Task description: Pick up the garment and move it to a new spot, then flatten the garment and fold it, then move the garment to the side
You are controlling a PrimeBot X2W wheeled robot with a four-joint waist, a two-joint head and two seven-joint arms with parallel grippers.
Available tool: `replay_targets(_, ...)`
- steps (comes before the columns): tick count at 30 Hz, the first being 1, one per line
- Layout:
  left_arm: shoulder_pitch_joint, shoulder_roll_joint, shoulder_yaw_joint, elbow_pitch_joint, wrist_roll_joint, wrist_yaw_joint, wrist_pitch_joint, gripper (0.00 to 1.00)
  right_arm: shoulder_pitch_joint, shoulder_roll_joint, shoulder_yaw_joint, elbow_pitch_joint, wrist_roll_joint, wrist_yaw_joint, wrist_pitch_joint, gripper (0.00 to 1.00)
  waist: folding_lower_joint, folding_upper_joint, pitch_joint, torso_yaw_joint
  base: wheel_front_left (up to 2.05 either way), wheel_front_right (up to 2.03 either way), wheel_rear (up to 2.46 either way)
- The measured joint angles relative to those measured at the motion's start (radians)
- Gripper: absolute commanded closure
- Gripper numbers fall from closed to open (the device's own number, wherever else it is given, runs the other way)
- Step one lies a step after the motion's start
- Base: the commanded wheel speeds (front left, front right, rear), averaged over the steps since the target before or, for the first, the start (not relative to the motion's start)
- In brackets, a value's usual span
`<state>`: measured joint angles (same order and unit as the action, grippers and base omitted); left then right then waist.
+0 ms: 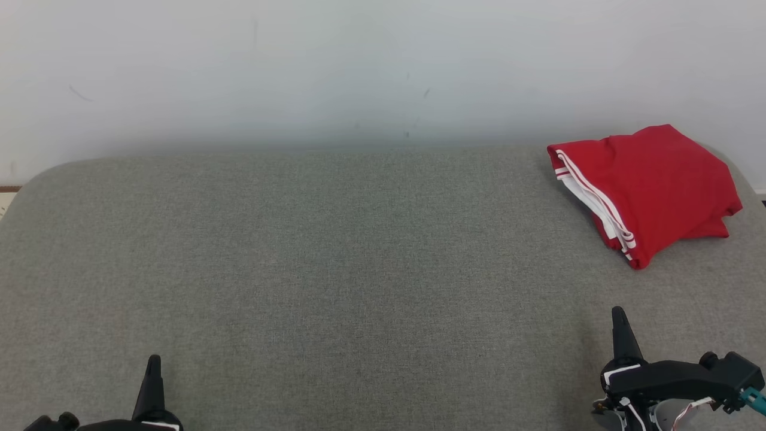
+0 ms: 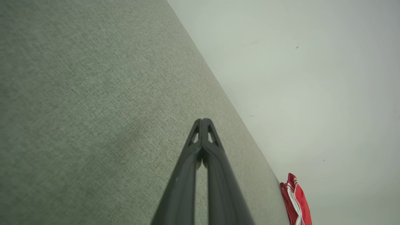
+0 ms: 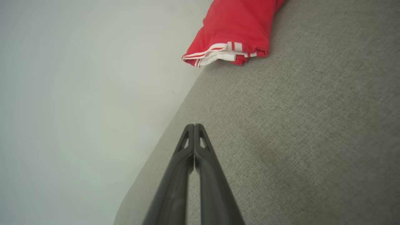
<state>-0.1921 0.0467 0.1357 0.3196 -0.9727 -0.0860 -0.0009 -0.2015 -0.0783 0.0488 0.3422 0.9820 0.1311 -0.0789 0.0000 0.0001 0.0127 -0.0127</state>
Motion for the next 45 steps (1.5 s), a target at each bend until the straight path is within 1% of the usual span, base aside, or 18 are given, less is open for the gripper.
replay_targets(21,-0.060,0.003,0.026,0.062,-0.218,-0.015,0.062,1.00,-0.058,0.009,-0.040,0.055,0.222,0.000,0.049,1.00,0.0000,0.0000,0.001,0.004,0.00,0.00,0.00)
replay_targets(45,-0.115,0.005,0.053,0.122,-0.414,-0.028,0.123,1.00,-0.116,0.019,-0.077,0.105,0.438,0.000,0.095,1.00,0.0000,0.0000,0.003,0.008,0.00,0.00,0.00)
